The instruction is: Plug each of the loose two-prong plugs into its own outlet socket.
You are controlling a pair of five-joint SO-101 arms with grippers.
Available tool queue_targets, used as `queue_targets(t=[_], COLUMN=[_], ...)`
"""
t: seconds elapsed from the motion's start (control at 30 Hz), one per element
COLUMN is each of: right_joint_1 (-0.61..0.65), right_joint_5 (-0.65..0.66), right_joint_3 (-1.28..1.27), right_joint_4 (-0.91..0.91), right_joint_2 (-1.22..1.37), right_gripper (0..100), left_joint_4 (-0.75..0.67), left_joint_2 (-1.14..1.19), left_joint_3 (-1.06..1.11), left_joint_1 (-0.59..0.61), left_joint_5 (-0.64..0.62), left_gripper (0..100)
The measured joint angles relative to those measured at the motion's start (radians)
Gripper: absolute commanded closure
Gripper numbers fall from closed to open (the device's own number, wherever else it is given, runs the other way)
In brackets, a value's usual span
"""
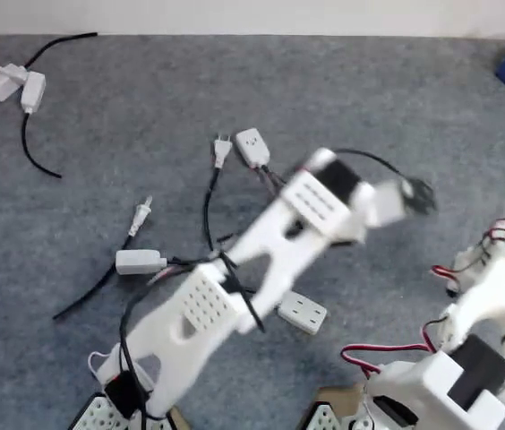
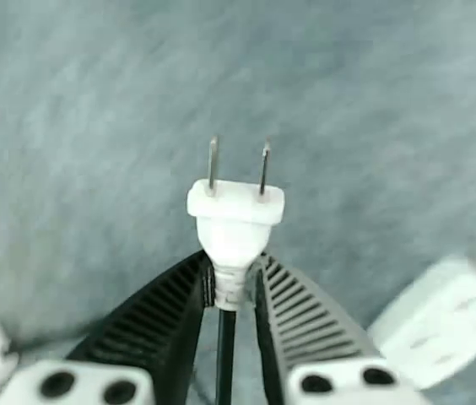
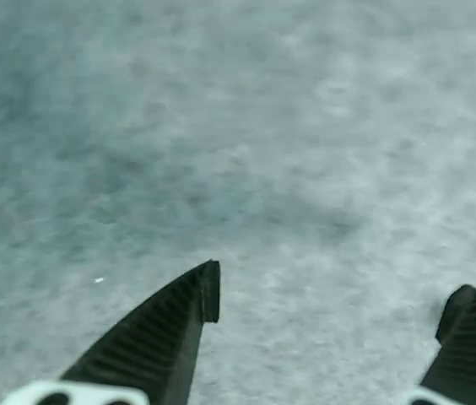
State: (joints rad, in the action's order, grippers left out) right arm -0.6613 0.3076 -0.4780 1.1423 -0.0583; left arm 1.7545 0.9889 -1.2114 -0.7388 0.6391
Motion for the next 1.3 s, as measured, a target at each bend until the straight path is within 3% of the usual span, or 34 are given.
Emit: queue_targets(t=[0.13,0.23,0.4,0.53,0.7,0.97,1.13,1.3], right_joint_1=[-0.08,-0.155,-0.233,-0.227,-0.137,0.25,0.47,0.677], right_joint_5=[0.0,0.0,0.0,0.0,0.003,0.029,-0.028,-0.178], right_joint_3=[0.0,0.0,0.0,0.0,-0.008,-0.034,0.121,0.331], right_joint_4=[-0.032,-0.055,-0.066,-0.064,-0.041,0.06,0.196,0.419], right_joint_2=[0.0,0.0,0.0,0.0,0.0,0.006,0.008,0.008], right_gripper=[61.3,61.3,61.3,61.3,61.3,61.3,61.3,61.3], left_joint_4=[-0.018,-0.061,-0.077,-0.077,-0.077,0.012,0.012,0.012], left_joint_2=[-0.012,-0.012,-0.012,-0.014,-0.014,-0.078,-0.199,-0.252], left_joint_3=[0.0,0.0,0.0,-0.002,-0.041,-0.044,0.097,0.163], left_joint_1=[-0.121,-0.172,-0.178,-0.158,0.023,0.525,0.793,0.934], left_joint_5=[-0.002,-0.006,-0.032,-0.012,-0.028,-0.333,-0.272,-0.172], left_gripper=[97,87,68,65,65,65,65,65])
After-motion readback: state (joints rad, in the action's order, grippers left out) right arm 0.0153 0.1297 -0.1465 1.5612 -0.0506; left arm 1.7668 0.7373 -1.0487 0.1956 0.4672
